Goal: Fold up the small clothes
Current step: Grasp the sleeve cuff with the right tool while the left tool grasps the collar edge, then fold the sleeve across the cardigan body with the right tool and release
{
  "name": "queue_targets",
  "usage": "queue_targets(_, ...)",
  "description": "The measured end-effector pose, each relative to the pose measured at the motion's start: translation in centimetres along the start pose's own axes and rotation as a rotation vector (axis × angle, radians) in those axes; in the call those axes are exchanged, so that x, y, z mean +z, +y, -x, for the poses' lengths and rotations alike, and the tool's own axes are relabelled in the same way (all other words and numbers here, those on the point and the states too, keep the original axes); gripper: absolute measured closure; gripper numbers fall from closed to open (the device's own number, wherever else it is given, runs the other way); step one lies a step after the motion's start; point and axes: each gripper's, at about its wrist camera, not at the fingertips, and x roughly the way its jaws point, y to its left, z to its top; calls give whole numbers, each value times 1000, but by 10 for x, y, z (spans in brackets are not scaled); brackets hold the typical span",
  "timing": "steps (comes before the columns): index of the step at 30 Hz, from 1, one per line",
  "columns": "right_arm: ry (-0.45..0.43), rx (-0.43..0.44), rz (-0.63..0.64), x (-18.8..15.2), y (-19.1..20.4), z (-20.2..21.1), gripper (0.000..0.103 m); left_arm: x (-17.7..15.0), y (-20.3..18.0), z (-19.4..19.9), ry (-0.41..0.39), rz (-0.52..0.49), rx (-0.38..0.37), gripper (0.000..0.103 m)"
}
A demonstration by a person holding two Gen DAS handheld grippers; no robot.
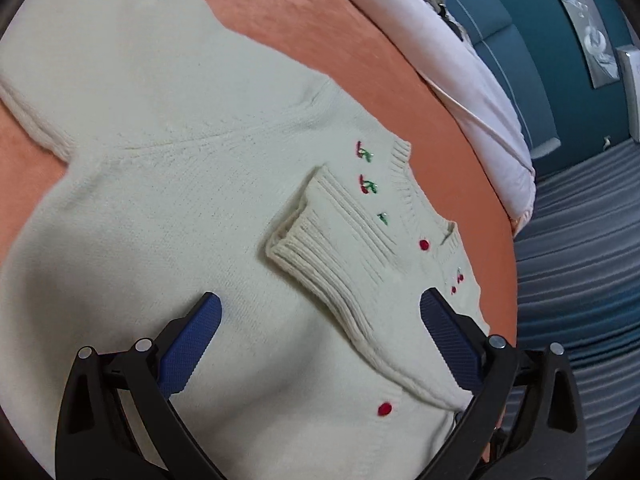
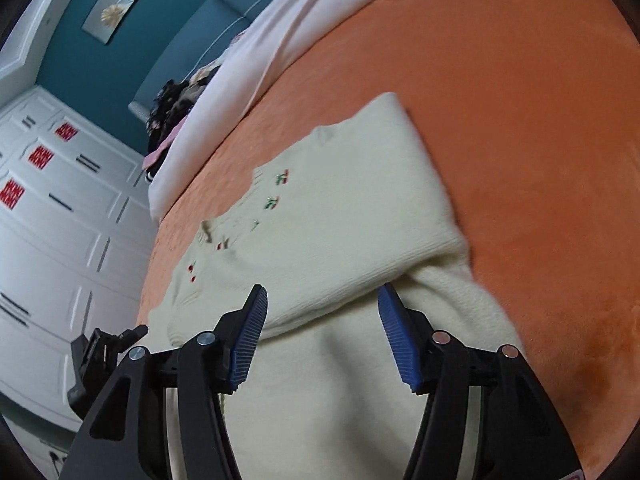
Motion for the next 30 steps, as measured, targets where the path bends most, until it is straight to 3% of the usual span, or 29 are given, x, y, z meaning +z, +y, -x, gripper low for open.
queue_targets(1, -1, -1, -27, 1, -7, -1, 45, 1, -1, -4, -8, 8, 14, 36)
queue_targets(2, -4, 15, -56, 3, -11, -7, 53, 4, -5, -8, -8, 1, 5, 52)
queue_targets(3, -12, 28, -72, 2, -11, -11, 66, 7, -9, -12, 14, -11, -28, 90)
queue_targets(4, -23, 29, -74, 6, -8, -12, 91, 9, -14, -11, 23, -19, -52, 92)
queue_targets(7, -143, 114, -1, 22, 25, 22, 92, 13, -40, 24, -102, -117, -113, 92)
queue_targets(10, -245, 136, 132, 24, 52, 50, 94, 7, -49, 44, -185, -189, -134, 92)
queue_targets(12, -182, 25, 161, 22, 33, 25, 94, 2, -34, 20, -138, -194, -59, 92)
queue_targets(14, -18, -105, 94, 14, -6, -17, 96, -8, -11, -16, -50, -168, 44, 92)
queue_targets(16, -59, -76, 101, 11, -5, -6, 96, -17, 2, -12, -99, -168, 0, 90)
queue_targets(19, -99, -55, 136, 12, 5, 11, 95, -21, 4, -12, -117, -186, -6, 89)
queue_targets(21, 2, -150, 167, 10, -3, -12, 97, -21, 4, -13, -126, -197, -6, 88)
queue_targets(23, -12, -180, 194, 5, 4, -4, 92, -23, 2, -13, -136, -220, 1, 88)
queue_targets(28, -32, -409, 385, -1, 67, 19, 86, -26, 6, -15, -160, -240, -16, 88)
queue_targets(30, -53, -460, 477, -7, 86, 25, 85, -27, 7, -14, -167, -247, -12, 88)
